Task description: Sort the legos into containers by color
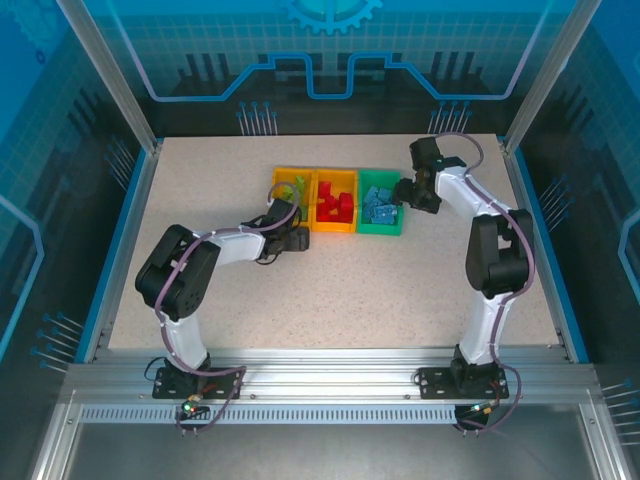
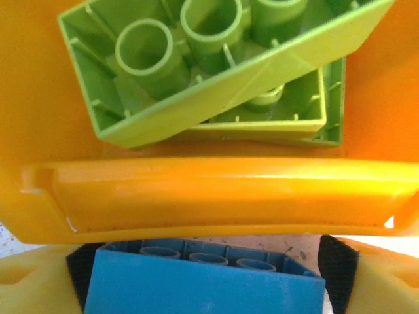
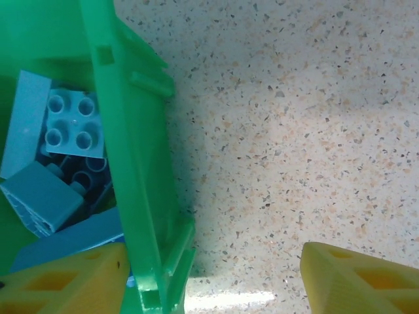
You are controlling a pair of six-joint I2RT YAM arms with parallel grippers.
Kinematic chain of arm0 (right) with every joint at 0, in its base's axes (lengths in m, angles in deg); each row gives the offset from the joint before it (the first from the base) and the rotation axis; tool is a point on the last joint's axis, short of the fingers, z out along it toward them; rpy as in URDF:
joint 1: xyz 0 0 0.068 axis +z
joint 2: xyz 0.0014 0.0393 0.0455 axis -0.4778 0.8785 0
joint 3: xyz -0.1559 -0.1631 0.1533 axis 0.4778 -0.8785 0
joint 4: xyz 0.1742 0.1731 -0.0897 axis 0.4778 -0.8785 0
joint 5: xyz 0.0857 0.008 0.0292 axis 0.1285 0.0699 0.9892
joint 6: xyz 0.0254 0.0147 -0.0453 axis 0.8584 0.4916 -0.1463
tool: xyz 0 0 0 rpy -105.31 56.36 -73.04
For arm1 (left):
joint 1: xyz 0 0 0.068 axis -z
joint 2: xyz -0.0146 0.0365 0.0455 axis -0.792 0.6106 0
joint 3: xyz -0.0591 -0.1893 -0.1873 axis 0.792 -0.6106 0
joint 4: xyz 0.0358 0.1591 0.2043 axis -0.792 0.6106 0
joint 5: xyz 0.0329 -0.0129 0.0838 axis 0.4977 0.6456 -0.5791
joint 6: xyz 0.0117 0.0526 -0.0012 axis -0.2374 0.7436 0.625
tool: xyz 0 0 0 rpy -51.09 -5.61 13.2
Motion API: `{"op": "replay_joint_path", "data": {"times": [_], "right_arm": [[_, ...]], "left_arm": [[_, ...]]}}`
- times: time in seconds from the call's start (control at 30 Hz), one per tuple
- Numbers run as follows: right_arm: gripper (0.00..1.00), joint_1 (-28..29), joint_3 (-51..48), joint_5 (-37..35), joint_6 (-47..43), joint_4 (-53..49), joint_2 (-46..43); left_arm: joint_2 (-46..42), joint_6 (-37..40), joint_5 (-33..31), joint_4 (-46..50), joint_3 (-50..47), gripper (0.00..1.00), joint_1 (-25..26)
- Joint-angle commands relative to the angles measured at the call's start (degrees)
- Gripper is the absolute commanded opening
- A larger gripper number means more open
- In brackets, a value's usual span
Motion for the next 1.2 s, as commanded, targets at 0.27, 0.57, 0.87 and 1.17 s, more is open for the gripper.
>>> {"op": "replay_joint_path", "data": {"times": [0.27,0.57,0.87,1.17], "right_arm": [[0.65,0.22,1.18,-0.12,-0.38,-0.98,2.03],[0.47,2.17,1.72,-0.73,-1.39,-0.88,3.05],[0.28,6.71,0.17,-2.49,-1.96,-0.89,2.44],[0.21,11.22,-3.79,-2.67,-1.39,1.1,1.12]], "left_arm": [[-1.74,1.15,0.2,-1.76,-3.22,0.65,0.73],[-6.33,-0.95,-1.33,1.29,-6.68,0.62,4.47],[-13.18,-6.73,-1.19,3.14,-11.81,0.62,9.08],[-20.03,-8.33,-1.2,5.94,-10.29,0.63,13.06]]}}
